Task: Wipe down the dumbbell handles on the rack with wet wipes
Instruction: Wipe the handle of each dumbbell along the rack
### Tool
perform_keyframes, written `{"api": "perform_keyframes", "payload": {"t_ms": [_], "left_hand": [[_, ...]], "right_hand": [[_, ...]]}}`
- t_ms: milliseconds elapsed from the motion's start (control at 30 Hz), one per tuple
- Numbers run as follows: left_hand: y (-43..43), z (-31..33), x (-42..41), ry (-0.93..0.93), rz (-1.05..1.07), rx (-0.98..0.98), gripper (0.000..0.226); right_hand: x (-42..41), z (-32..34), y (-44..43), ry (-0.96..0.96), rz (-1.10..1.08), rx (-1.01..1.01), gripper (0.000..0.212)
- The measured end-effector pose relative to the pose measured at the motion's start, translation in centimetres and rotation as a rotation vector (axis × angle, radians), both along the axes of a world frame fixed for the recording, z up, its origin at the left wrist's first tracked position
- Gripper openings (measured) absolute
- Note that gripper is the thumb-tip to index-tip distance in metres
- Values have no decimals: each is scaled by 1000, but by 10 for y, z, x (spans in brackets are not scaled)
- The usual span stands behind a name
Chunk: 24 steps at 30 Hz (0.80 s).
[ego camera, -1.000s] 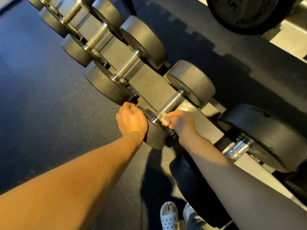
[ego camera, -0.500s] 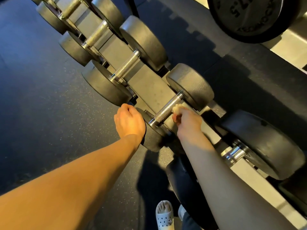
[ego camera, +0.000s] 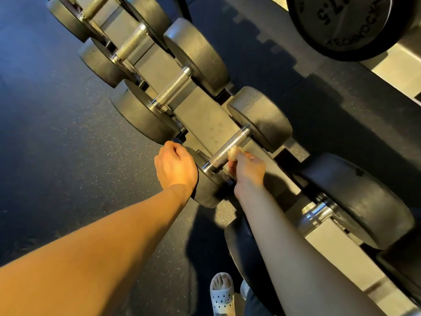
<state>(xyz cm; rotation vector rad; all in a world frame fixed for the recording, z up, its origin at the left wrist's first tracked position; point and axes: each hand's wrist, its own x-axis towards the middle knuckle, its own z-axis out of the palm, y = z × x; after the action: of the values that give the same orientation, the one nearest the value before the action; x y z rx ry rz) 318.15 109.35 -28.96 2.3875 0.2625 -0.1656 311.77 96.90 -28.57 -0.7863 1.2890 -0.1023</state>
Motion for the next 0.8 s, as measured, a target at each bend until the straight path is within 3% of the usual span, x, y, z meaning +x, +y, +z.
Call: {"api": "perform_keyframes", "payload": {"t_ms": [133, 167, 300, 400, 467, 567, 733, 800], "left_hand": [[0, 1, -1, 1, 6, 2, 21], [0, 0, -1, 3, 7, 2, 21], [0, -1, 0, -3, 9, -1, 20], [0, -1, 0, 1, 20, -1, 21], [-1, 0, 0, -8, 21, -1, 23], [0, -1, -1, -12, 14, -8, 23], [-2, 0, 0, -2, 17, -5, 22], [-2, 3, 0, 22, 24, -3, 20]], "right_hand": [[-12, -1, 8, 123, 568, -109, 18], [-11, -1, 5, 120, 656, -222, 19], [5, 15, -20, 78, 924, -1104, 20], [16, 25, -29, 210, 1305, -1486, 26], [22, 31, -14, 305, 1608, -1586, 28], [36, 38, 6, 199, 1971, -1558, 22], [74, 52, -24, 445, 2059, -1669, 22], [73, 52, -14, 353, 2159, -1593, 23]]}}
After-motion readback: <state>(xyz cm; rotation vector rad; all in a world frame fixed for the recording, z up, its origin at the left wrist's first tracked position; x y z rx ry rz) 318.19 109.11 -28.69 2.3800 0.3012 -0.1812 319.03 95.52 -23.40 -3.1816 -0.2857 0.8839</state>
